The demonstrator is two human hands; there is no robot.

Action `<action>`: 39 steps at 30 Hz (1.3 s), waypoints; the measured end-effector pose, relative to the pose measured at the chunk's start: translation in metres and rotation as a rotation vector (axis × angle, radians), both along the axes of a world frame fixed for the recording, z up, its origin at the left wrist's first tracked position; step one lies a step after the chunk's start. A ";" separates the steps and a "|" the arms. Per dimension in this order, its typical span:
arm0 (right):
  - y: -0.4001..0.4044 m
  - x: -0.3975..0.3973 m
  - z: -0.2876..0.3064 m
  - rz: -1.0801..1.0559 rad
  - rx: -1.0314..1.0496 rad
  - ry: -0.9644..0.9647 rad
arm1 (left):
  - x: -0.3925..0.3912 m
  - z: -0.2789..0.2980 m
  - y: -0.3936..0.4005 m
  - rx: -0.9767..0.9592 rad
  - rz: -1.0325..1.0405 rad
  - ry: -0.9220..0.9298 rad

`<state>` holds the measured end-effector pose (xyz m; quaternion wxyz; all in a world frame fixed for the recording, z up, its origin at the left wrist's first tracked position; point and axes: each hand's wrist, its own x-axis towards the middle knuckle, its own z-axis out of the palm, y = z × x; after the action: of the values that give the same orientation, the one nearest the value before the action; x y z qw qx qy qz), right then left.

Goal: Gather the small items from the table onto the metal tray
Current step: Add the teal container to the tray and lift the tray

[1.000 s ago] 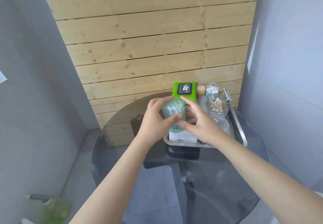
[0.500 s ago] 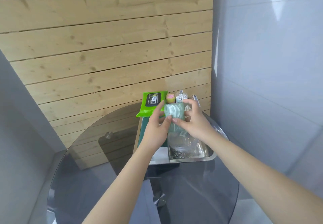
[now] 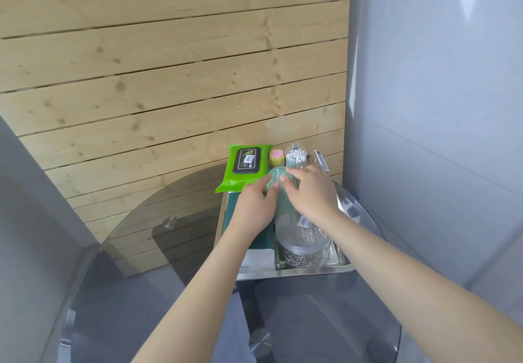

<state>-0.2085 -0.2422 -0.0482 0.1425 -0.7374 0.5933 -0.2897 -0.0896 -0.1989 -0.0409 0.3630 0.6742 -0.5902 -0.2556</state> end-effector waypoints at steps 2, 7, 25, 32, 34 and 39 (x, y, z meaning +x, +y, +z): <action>0.001 -0.001 -0.002 0.023 0.030 0.005 | -0.002 -0.003 -0.001 -0.003 0.007 -0.019; 0.007 -0.005 0.000 0.056 0.080 0.051 | -0.006 -0.001 -0.002 0.017 0.021 -0.075; 0.044 -0.053 -0.021 -0.118 0.550 -0.326 | 0.046 -0.018 0.048 0.331 0.199 0.294; 0.048 -0.051 -0.024 -0.065 0.549 -0.337 | 0.055 -0.026 0.049 0.315 0.157 0.312; 0.052 -0.047 -0.024 -0.021 0.553 -0.369 | 0.062 -0.023 0.052 0.309 0.169 0.311; 0.063 -0.020 -0.025 0.089 0.573 -0.361 | 0.091 -0.020 0.070 0.305 0.204 0.357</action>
<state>-0.2283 -0.1795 -0.0735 0.4592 -0.6294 0.5829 -0.2306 0.0017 -0.1285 -0.0606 0.3795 0.7214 -0.4006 -0.4185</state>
